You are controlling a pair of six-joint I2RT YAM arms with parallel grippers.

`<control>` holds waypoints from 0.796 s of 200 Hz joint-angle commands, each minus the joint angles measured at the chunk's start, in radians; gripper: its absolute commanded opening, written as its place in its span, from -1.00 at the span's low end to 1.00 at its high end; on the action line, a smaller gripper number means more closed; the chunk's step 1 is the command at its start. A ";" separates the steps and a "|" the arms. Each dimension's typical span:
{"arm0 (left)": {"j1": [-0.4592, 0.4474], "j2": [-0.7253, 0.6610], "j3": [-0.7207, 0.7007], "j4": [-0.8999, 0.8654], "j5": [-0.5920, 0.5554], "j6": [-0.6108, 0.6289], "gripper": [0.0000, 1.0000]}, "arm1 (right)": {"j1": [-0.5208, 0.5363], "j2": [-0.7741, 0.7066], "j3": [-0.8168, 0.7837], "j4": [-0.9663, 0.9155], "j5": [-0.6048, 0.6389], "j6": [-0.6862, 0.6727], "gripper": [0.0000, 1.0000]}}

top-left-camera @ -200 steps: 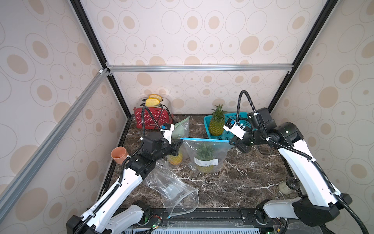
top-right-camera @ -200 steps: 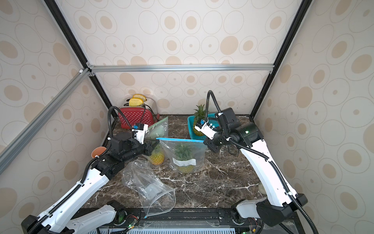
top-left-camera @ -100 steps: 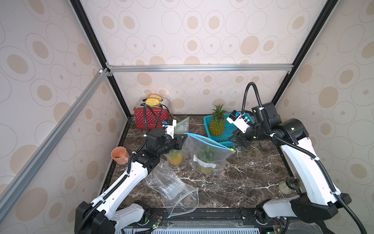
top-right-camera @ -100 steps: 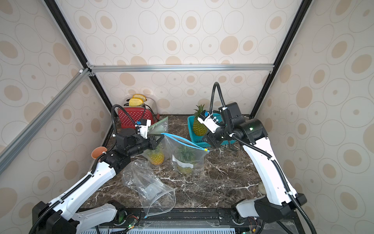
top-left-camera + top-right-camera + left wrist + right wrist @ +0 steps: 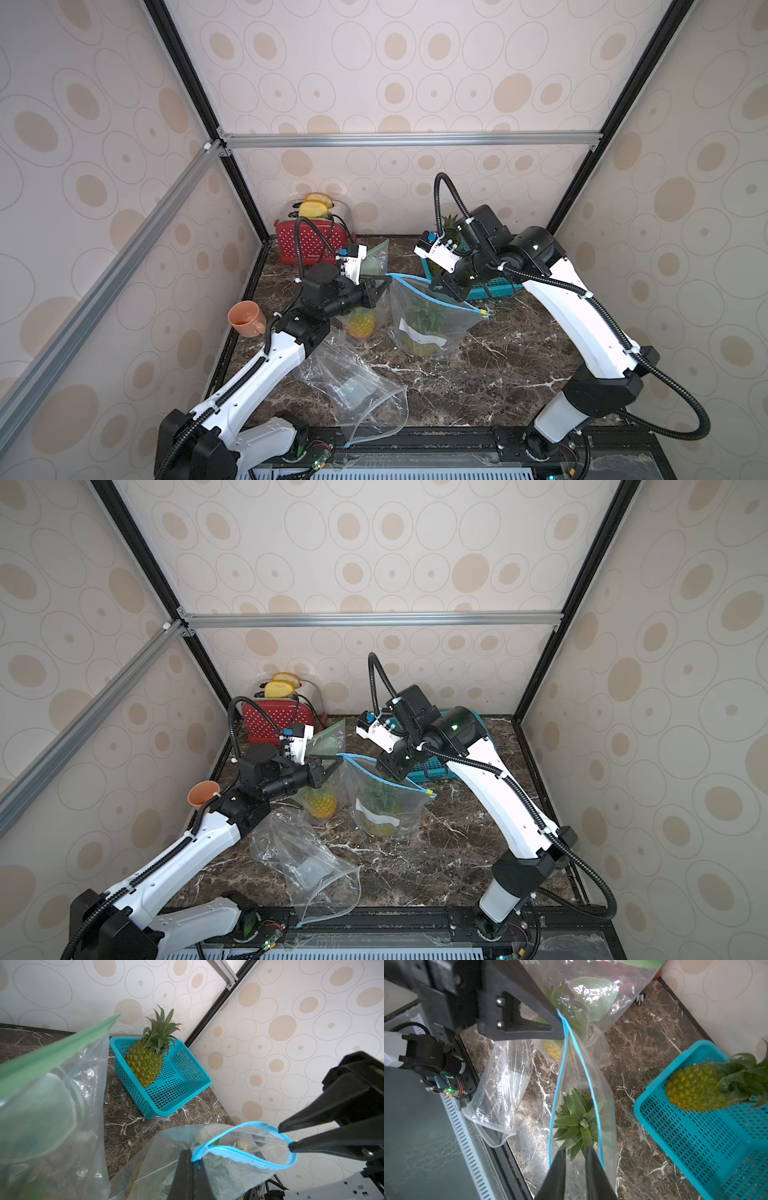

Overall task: Open the zip-top bag and take out the pineapple
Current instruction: Pick up the pineapple from the zipper food storage bag.

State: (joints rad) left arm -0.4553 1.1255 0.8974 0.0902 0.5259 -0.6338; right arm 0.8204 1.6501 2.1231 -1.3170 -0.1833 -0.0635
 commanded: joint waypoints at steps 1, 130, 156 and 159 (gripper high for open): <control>0.006 -0.028 -0.001 0.059 0.014 -0.011 -1.00 | 0.027 0.020 0.054 -0.065 0.063 0.053 -0.71; 0.006 -0.053 -0.042 0.089 0.011 -0.021 -1.00 | 0.031 0.120 0.030 -0.092 0.038 0.244 -0.47; 0.005 -0.055 -0.052 0.111 0.014 -0.030 -1.00 | 0.031 0.121 -0.005 -0.088 0.046 0.293 -0.12; 0.006 -0.056 -0.053 0.113 0.014 -0.031 -1.00 | 0.032 0.122 -0.008 -0.089 0.050 0.299 -0.10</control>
State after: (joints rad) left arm -0.4553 1.0920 0.8490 0.1329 0.5289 -0.6472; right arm 0.8482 1.7676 2.1429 -1.3777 -0.1375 0.1677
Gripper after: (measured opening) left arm 0.049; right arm 0.415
